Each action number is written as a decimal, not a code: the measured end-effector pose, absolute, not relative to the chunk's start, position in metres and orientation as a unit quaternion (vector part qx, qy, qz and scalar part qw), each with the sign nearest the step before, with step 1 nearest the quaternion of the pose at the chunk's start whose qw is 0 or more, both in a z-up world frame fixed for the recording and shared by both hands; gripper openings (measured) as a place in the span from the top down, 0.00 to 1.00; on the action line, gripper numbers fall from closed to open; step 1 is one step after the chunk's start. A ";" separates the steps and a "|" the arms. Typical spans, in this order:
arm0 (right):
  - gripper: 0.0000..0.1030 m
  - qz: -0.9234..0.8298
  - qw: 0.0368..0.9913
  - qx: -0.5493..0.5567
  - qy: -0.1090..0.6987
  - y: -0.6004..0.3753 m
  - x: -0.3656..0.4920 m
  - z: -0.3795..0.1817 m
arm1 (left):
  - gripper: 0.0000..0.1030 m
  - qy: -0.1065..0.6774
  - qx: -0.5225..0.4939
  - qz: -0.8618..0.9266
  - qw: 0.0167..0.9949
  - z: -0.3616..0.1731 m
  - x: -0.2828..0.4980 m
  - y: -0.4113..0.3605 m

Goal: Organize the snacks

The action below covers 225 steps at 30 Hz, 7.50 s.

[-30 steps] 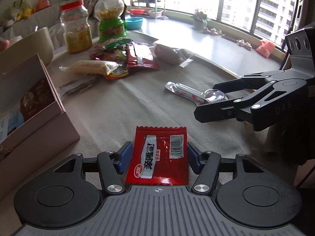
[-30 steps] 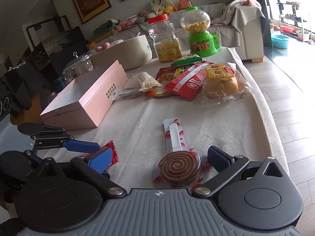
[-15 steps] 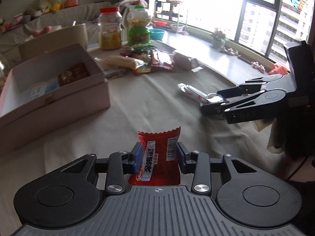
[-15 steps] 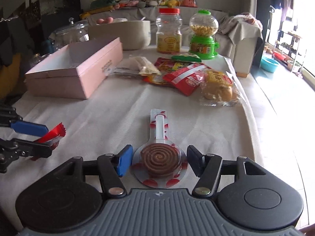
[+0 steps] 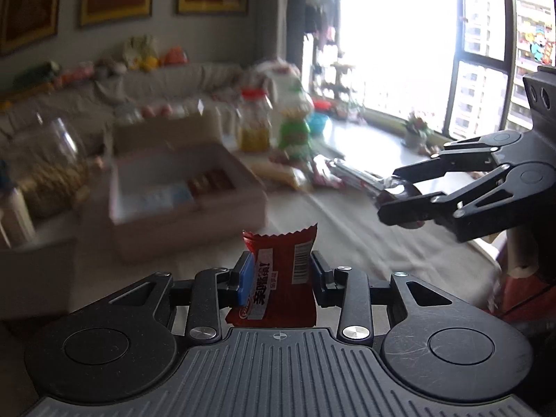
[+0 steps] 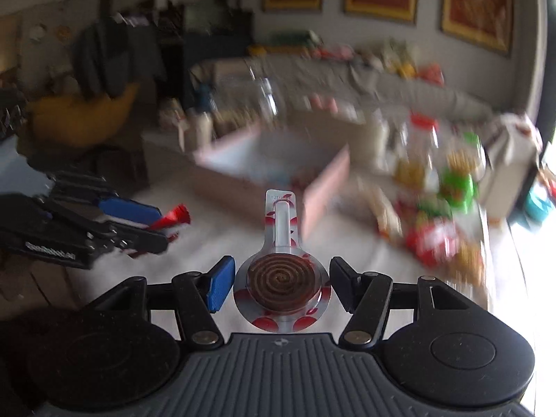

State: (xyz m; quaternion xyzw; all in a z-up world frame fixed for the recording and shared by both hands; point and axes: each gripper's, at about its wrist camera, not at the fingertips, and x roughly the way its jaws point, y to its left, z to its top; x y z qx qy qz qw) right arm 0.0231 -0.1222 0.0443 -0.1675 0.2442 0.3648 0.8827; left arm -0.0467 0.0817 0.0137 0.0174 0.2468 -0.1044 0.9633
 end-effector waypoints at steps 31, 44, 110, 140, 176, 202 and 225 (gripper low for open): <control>0.53 0.338 0.874 -0.094 0.337 0.025 0.248 0.035 | 0.44 0.283 -0.063 -0.075 0.954 -0.039 0.167 0.174; 0.37 0.317 0.888 -0.093 0.320 0.005 0.252 0.032 | 0.44 0.287 -0.133 -0.142 0.938 -0.022 0.149 0.188; 0.73 0.285 0.873 -0.089 0.386 -0.088 0.256 -0.041 | 0.49 0.348 -0.199 -0.139 0.906 -0.047 0.106 0.089; 0.08 0.128 0.930 -0.111 0.327 -0.083 0.363 -0.042 | 0.64 0.387 -0.069 -0.142 0.908 -0.066 0.140 0.032; 0.25 0.292 0.891 -0.129 0.323 -0.158 0.116 -0.019 | 0.67 0.392 -0.110 -0.095 0.909 -0.064 0.080 0.090; 0.22 0.277 0.886 -0.099 0.359 -0.085 0.162 -0.056 | 0.67 0.374 -0.155 -0.066 0.912 -0.070 0.068 0.122; 0.22 0.307 0.857 -0.149 0.386 -0.129 0.054 -0.054 | 0.67 0.407 -0.125 -0.113 0.898 -0.064 0.025 0.086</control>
